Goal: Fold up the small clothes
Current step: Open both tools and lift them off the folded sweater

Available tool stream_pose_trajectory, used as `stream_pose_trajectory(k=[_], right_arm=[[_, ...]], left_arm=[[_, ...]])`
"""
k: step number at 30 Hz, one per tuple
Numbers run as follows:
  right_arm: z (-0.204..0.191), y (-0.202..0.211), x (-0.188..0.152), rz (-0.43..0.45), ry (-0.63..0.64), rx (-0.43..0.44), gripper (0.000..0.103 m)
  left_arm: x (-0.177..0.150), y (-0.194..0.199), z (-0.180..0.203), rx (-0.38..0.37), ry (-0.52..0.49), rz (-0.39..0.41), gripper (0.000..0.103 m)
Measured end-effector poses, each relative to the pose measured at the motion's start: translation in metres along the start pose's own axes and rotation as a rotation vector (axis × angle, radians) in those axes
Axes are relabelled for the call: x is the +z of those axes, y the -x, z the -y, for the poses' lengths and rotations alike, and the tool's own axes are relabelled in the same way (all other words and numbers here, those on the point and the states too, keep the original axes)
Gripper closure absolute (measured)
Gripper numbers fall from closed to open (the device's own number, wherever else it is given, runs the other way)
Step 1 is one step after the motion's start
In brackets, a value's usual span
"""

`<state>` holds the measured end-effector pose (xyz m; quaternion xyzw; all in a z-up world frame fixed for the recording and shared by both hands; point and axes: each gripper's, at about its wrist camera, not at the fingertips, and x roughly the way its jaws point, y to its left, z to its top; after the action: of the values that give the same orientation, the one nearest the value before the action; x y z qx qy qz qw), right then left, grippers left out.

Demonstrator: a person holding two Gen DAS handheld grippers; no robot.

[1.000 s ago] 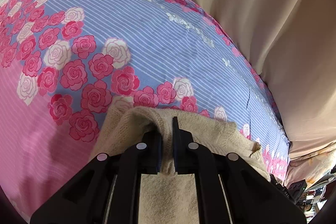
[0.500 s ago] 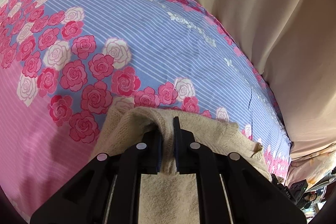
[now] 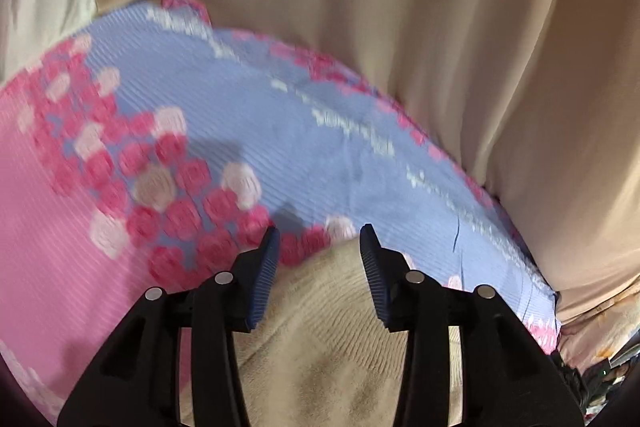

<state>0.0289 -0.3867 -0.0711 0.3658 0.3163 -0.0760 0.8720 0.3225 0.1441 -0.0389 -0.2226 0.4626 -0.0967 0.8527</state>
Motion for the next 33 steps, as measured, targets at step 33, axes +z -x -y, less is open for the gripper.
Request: stream_pose_trajectory(k=[33], right_arm=[[-0.161,-0.129,-0.116,-0.405,0.478,0.036,0.083]], left_arm=[[-0.175,0.016,0.041,-0.015,-0.315,-0.263,0.057]])
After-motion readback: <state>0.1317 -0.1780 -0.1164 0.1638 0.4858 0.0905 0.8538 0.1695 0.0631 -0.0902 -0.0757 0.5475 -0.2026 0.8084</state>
